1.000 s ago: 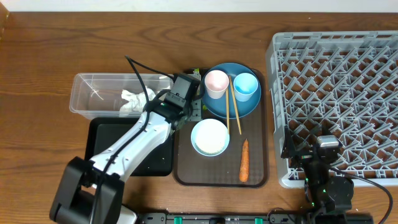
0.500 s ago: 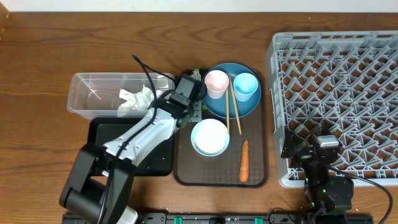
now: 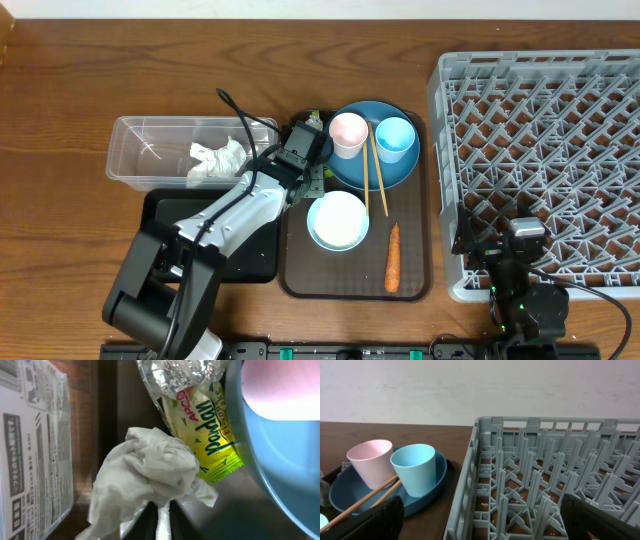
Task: Sort waste into correct bins and load items into the dishwasher rack
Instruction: 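Move the left gripper back to the remaining tissue and grasp it, then carry the second tissue into the clear bin and release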
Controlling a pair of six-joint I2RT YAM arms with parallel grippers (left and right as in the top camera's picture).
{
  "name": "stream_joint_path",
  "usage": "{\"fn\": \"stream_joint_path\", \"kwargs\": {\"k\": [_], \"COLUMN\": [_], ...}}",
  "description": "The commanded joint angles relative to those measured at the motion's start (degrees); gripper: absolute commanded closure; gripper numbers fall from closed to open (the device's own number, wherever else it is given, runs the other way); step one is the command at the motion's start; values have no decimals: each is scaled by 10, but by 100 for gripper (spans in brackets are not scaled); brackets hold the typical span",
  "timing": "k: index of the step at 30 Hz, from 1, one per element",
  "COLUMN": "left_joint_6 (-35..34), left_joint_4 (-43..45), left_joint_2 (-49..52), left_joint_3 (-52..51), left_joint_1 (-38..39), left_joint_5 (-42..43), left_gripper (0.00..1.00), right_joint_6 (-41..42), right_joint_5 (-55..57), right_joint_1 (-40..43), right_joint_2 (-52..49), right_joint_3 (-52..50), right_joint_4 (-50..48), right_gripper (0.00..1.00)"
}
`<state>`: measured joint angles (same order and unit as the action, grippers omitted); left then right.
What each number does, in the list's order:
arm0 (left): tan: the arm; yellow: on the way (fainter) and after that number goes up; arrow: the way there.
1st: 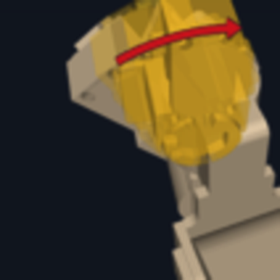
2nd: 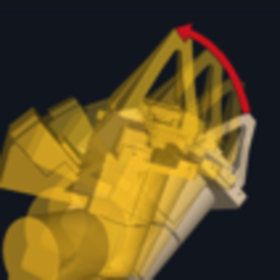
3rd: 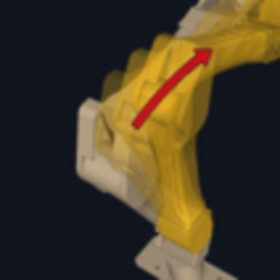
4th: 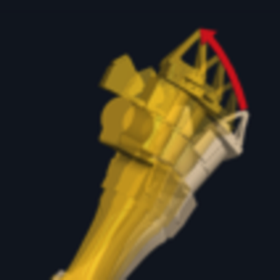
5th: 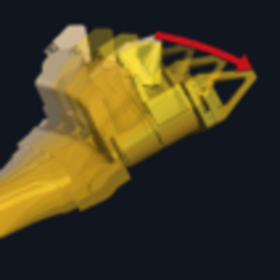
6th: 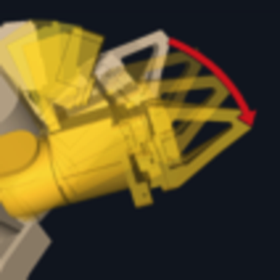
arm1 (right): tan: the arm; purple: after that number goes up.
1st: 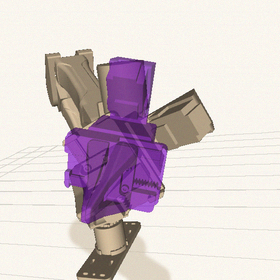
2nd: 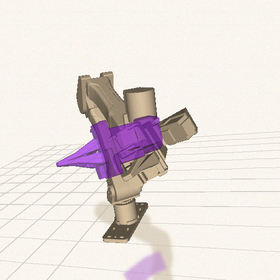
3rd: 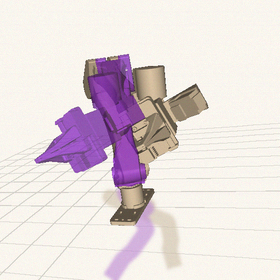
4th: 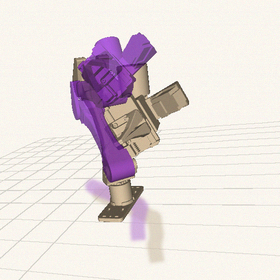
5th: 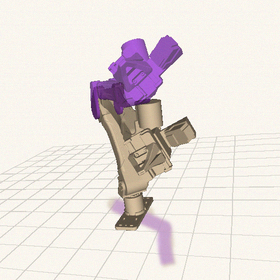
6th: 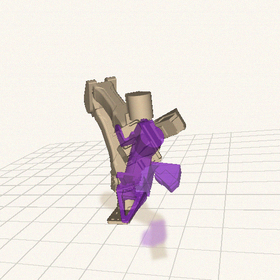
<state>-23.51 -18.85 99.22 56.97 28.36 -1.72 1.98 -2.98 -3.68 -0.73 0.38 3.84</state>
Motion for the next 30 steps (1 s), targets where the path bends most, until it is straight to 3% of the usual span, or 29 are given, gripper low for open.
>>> {"fn": "stream_joint_path", "kwargs": {"k": [1, 19, 30], "left_joint_6": [1, 1, 5], "left_joint_4": [1, -77, -111], "left_joint_2": [-6, -248, -351], "left_joint_3": [3, 4, 3], "left_joint_1": [1, 1, -48], "left_joint_5": [-7, -50, -200], "left_gripper": [94, 94, 94], "right_joint_6": [6, 6, 6], "right_joint_5": [2, 2, 2], "right_joint_1": [-16, -16, -16], "right_joint_2": [0, 0, 0], "right_joint_3": [-1, -1, -1], "right_joint_4": [2, 2, 2], "right_gripper": [1, 1, 1]}}
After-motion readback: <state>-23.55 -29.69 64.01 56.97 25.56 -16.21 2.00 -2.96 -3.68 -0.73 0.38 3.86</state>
